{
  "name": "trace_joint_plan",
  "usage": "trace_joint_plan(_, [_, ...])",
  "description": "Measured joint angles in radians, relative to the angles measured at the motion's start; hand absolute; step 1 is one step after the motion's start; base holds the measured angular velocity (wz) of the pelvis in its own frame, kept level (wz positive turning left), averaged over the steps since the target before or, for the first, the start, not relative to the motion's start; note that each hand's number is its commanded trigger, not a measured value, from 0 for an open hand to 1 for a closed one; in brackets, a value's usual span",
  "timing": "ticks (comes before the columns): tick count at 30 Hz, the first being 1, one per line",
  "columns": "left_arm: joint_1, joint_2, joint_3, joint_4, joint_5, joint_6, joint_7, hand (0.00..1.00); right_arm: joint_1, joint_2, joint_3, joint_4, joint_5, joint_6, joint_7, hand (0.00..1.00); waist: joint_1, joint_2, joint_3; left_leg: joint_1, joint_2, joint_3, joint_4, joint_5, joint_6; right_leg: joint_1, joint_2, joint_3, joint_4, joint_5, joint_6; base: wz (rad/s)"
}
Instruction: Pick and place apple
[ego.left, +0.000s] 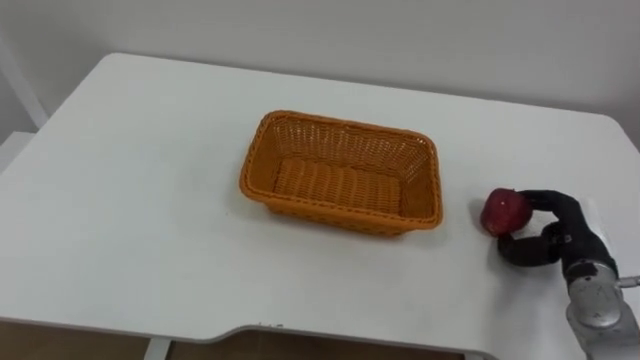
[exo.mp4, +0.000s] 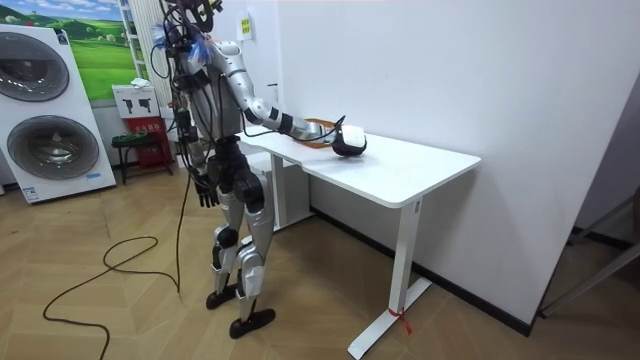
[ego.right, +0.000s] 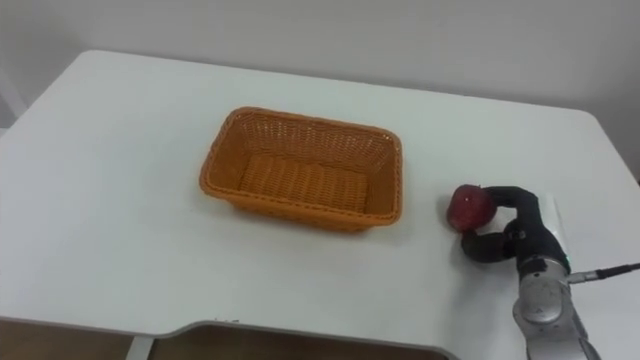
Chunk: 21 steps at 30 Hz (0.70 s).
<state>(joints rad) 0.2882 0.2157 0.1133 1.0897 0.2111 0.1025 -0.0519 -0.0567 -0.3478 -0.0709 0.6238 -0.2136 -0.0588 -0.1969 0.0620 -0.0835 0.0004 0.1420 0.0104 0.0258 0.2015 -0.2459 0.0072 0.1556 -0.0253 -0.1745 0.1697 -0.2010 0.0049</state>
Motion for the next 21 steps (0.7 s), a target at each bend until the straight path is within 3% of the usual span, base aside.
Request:
trace_joint_plan(4, [-0.002,-0.003,0.002,0.000,0.000,0.004,0.000,0.00,-0.003,0.000,-0.001,-0.011,0.049,0.015,-0.021,1.00,-0.001,0.014,-0.0042,0.003,-0.001,0.000,-0.002,0.000,0.000,0.001,-0.001,-0.001,0.002,0.000,0.000,0.00])
trace_joint_plan(6, [-0.004,-0.007,0.001,0.000,0.000,0.012,0.000,0.00,-0.004,0.000,-0.011,-0.047,0.075,0.040,-0.029,1.00,-0.002,0.027,-0.0013,0.001,-0.002,-0.003,-0.001,0.000,0.000,0.000,-0.003,-0.003,0.002,0.000,0.000,0.00])
trace_joint_plan(10, [-0.004,-0.007,0.001,0.002,-0.001,0.021,0.001,0.00,-0.004,0.000,-0.026,-0.140,0.102,0.050,-0.054,1.00,-0.003,0.032,-0.0016,-0.010,-0.002,-0.003,0.001,0.001,0.002,-0.010,-0.002,-0.003,0.004,0.000,0.000,0.00])
trace_joint_plan(15, [-0.008,-0.007,0.001,0.000,0.000,0.018,0.009,0.00,-0.005,-0.001,-0.030,-0.321,0.120,0.052,-0.091,1.00,-0.003,0.025,0.0005,-0.011,-0.002,-0.003,-0.001,0.003,0.003,-0.017,-0.003,-0.002,0.013,-0.001,0.000,0.00])
trace_joint_plan(18, [-0.007,-0.008,0.001,-0.003,0.000,0.008,0.029,0.00,-0.005,-0.001,-0.030,-0.421,0.130,0.052,-0.110,1.00,-0.002,0.008,0.0073,-0.012,-0.002,-0.004,-0.001,0.003,0.003,-0.018,-0.003,-0.002,0.014,0.000,0.001,0.00])
trace_joint_plan(21, [-0.010,-0.008,0.000,-0.003,0.000,0.009,0.043,0.00,-0.006,0.000,-0.028,-0.469,0.119,0.052,-0.126,1.00,0.005,0.002,0.0020,-0.014,-0.003,-0.003,-0.001,0.003,0.003,-0.021,-0.004,-0.002,0.016,0.000,0.001,0.00])
